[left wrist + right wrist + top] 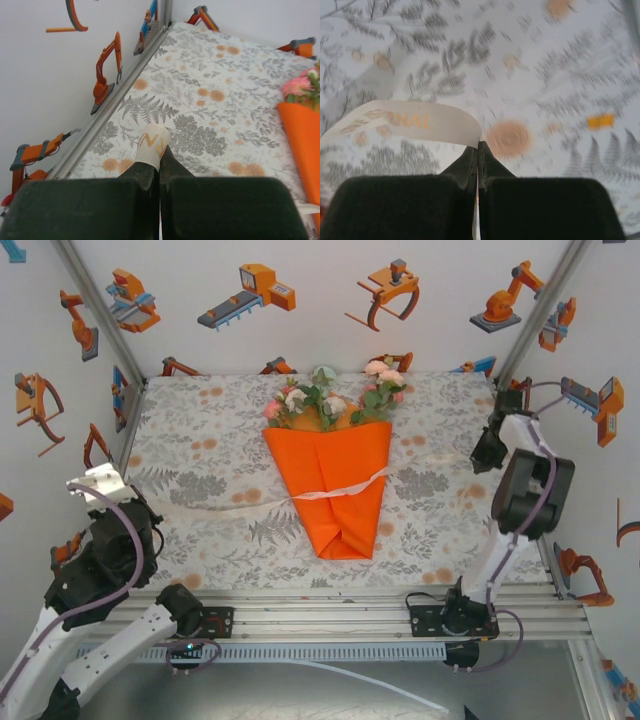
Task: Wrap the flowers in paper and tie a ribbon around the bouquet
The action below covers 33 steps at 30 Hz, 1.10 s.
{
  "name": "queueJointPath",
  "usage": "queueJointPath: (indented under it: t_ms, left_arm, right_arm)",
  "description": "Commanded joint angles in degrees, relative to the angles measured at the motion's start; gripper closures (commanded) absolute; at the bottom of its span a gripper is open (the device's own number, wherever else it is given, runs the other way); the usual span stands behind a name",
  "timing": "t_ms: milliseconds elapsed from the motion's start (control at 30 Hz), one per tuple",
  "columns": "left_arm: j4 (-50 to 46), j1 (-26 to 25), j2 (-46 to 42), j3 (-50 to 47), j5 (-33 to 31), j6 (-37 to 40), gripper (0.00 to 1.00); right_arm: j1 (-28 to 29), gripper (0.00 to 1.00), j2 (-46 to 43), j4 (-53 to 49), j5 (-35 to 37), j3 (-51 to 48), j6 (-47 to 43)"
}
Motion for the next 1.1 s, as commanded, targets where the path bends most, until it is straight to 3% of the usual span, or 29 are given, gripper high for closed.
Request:
queueJointPath:
  t_ms: [0, 133, 233, 333, 433, 567, 733, 800, 867, 967, 1000, 1033, 1067]
  left_arm:
    - [-2.9, 1.4, -0.6, 0.6, -3.7, -6.2, 1.0]
    - [-6.2, 2.0, -2.9, 1.2, -4.6, -13.1, 1.0]
    - [-9.0, 2.0, -5.2, 1.5, -5.4, -20.3, 1.0]
    - [-12.1, 1.8, -6.3, 2.5, -8.2, -25.8, 1.0]
    - [-17.6, 1.1, -6.9, 4.6, -13.0, -31.0, 1.0]
    - [-27.0, -3.6, -10.1, 5.4, -21.6, -42.8, 1.0]
    - [-9.7, -17.0, -13.8, 2.4, -30.7, -22.7, 1.0]
    - [-13.5, -21.4, -12.7, 3.3, -31.5, -25.0, 1.0]
    - [-18.0, -23.0, -11.1, 3.8, -31.4, -29.5, 1.0]
    - [-7.5, -23.2, -6.9, 1.5, -30.6, -17.1, 1.0]
    - [-7.5, -23.3, -5.3, 1.5, -29.6, -16.9, 1.0]
    - [-7.4, -23.3, -3.0, 1.4, -28.5, -16.6, 1.0]
    - [-7.5, -23.1, -0.3, 1.5, -26.9, -16.4, 1.0]
  right_arm:
    - [-4.0, 1.0, -18.6, 7.9, 0.2, -8.8, 6.0]
    - [-12.4, 1.0, -38.5, 11.5, -1.6, -19.4, 16.2]
    - [-14.1, 1.0, -49.0, 12.3, 1.5, -23.5, 18.5]
    - [-14.5, 1.0, -52.9, 11.6, 5.5, -24.6, 20.1]
    - [-14.9, 1.0, -53.5, 11.6, 4.4, -25.7, 22.2]
    - [-15.0, 1.0, -56.8, 12.5, 6.0, -29.6, 25.9]
    - [-15.0, 1.0, -58.3, 14.3, 5.9, -32.3, 26.8]
    - [-15.0, 1.0, -56.5, 14.2, 3.3, -32.8, 26.4]
    - [-14.9, 1.0, -54.2, 14.8, 1.1, -33.9, 26.5]
    - [-15.0, 1.0, -48.9, 16.9, -4.6, -34.7, 25.1]
    - [-14.9, 1.0, -46.9, 17.2, -7.4, -34.5, 24.2]
    - [-14.9, 0.95, -44.7, 17.2, -9.8, -34.0, 23.8]
    - [-15.0, 0.83, -43.4, 18.1, -12.1, -33.9, 23.7]
